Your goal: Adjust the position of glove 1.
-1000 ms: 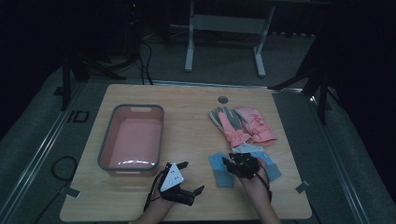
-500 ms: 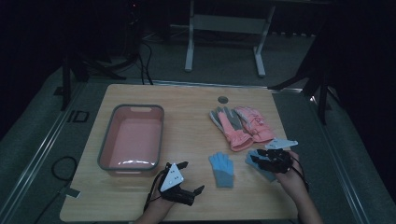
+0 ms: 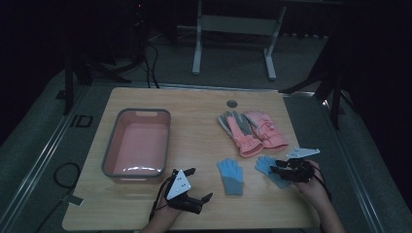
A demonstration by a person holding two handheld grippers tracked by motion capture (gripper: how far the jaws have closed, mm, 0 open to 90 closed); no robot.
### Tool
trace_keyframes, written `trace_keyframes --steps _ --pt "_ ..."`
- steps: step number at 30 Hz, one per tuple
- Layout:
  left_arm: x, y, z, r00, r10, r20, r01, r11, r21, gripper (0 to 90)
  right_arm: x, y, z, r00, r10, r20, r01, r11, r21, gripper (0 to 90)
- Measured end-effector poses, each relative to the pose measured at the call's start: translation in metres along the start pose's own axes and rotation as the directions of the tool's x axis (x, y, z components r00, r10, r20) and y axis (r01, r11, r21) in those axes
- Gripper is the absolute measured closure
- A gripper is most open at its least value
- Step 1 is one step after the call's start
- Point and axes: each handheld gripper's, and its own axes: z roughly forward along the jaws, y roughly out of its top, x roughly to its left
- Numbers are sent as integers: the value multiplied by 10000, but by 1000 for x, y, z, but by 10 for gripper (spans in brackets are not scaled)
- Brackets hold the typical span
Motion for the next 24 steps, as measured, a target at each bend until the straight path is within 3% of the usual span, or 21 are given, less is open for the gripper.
trace_keyframes --steps 6,12,13,15,18,19,22,24 --pt "0 0 0 10000 -27 -7 27 10000 4 6 -5 -11 11 9996 269 112 -271 9994 210 609" --pt "0 0 0 10000 -12 -6 12 10000 9 6 -3 -15 14 9986 405 348 -403 9992 -52 769" --pt "0 0 0 10000 -5 -9 5 10000 9 6 6 -17 16 9951 375 913 -345 9988 -340 839" --pt "0 0 0 10000 -6 -13 6 10000 10 6 12 -17 17 9927 527 1085 -477 9977 -487 850" --pt "0 0 0 10000 -19 -16 19 10000 10 6 22 -10 10 9783 1359 1564 -1273 9898 -641 861" --pt "0 0 0 10000 -16 -17 16 10000 11 6 27 -6 3 9683 1711 1819 -1571 9836 -886 863" --pt "0 0 0 10000 -8 -51 8 10000 7 6 39 3 -15 9468 2571 1934 -2274 9600 -1632 865" --pt "0 0 1 10000 -9 -72 9 10000 15 6 48 7 -22 9368 2705 2218 -2364 9570 -1684 864"
